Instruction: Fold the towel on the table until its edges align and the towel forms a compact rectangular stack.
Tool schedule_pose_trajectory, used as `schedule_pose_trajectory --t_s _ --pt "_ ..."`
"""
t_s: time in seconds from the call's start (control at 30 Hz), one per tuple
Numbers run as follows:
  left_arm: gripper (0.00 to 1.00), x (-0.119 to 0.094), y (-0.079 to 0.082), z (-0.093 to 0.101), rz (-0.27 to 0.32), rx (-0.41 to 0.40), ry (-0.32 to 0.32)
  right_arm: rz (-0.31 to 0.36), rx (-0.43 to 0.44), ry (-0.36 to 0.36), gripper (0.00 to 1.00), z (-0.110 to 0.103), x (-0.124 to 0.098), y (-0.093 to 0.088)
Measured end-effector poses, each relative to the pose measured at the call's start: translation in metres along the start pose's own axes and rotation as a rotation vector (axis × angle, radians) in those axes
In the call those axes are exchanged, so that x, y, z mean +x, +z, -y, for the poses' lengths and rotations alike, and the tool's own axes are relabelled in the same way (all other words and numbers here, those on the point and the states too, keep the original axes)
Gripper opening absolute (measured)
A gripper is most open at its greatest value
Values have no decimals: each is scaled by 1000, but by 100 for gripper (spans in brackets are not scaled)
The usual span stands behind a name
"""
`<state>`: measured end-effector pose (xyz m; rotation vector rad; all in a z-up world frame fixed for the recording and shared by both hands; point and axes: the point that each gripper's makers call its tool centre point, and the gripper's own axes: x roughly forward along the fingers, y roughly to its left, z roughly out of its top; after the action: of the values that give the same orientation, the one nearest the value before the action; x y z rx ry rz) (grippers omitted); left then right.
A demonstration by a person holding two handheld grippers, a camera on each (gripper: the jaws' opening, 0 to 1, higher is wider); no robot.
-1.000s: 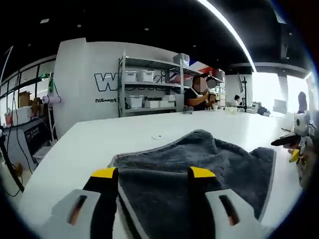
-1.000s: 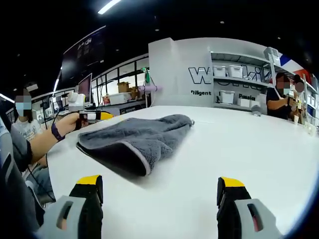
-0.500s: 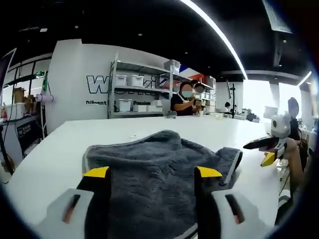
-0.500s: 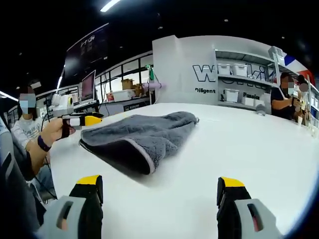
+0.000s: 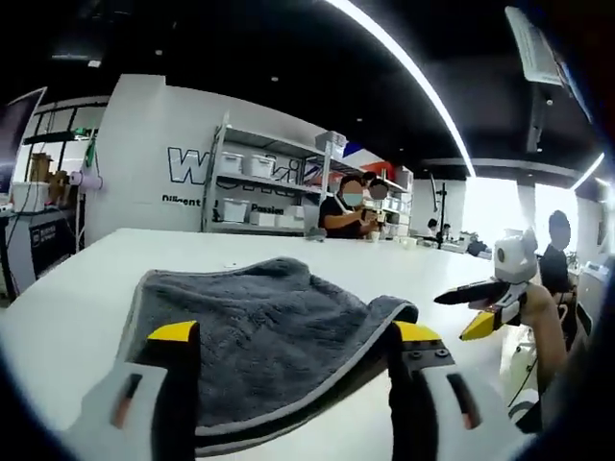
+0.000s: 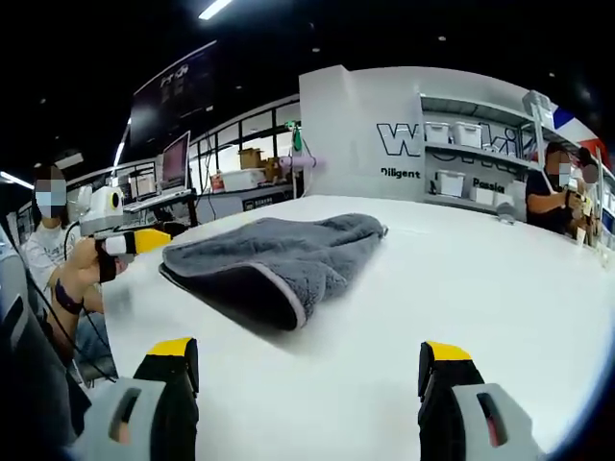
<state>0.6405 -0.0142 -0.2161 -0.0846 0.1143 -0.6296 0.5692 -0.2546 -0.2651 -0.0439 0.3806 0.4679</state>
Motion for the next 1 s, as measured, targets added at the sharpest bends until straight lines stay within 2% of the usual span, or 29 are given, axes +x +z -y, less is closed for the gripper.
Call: schedule_pose_trajectory --t_s 0.23,0.57,1.0 --pt "93 -19 -9 -2 -18 4 42 -8 1 6 99 -7 -3 -5" --pt "98 -42 -21 -5 -40 9 85 -29 -17 7 99 -15 -11 -11" --pt "99 -46 -28 5 -58 8 80 -28 -13 -4 99 -12 -16 -13"
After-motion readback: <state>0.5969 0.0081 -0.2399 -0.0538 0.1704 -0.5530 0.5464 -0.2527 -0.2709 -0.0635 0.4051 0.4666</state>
